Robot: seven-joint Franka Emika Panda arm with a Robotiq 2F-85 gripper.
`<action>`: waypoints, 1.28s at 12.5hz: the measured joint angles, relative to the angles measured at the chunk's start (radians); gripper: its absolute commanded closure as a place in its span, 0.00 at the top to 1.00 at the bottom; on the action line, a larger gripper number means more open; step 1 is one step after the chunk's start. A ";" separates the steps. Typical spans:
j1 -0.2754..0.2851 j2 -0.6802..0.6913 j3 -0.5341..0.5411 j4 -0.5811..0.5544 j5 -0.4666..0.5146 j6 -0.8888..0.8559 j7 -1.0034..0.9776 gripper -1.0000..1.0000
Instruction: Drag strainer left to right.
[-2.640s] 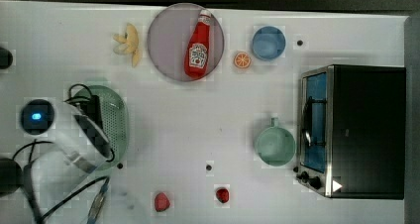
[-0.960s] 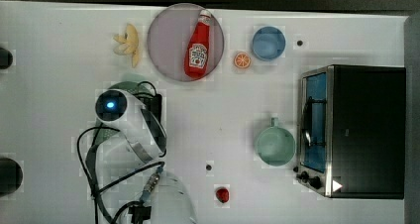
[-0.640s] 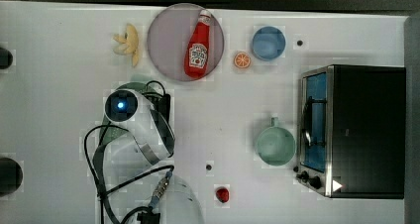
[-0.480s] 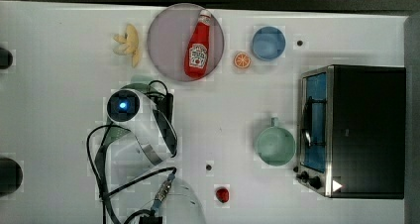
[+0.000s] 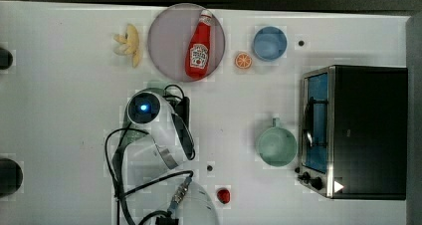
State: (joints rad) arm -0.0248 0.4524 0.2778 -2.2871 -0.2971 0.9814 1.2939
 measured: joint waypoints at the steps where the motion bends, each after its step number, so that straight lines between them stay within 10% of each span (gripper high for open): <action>1: 0.002 -0.017 -0.025 -0.012 -0.027 0.004 -0.020 1.00; 16: -0.050 -0.033 -0.314 -0.029 0.018 0.029 -0.335 1.00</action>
State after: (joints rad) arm -0.0748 0.4194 -0.0360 -2.3164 -0.2793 1.0107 0.9585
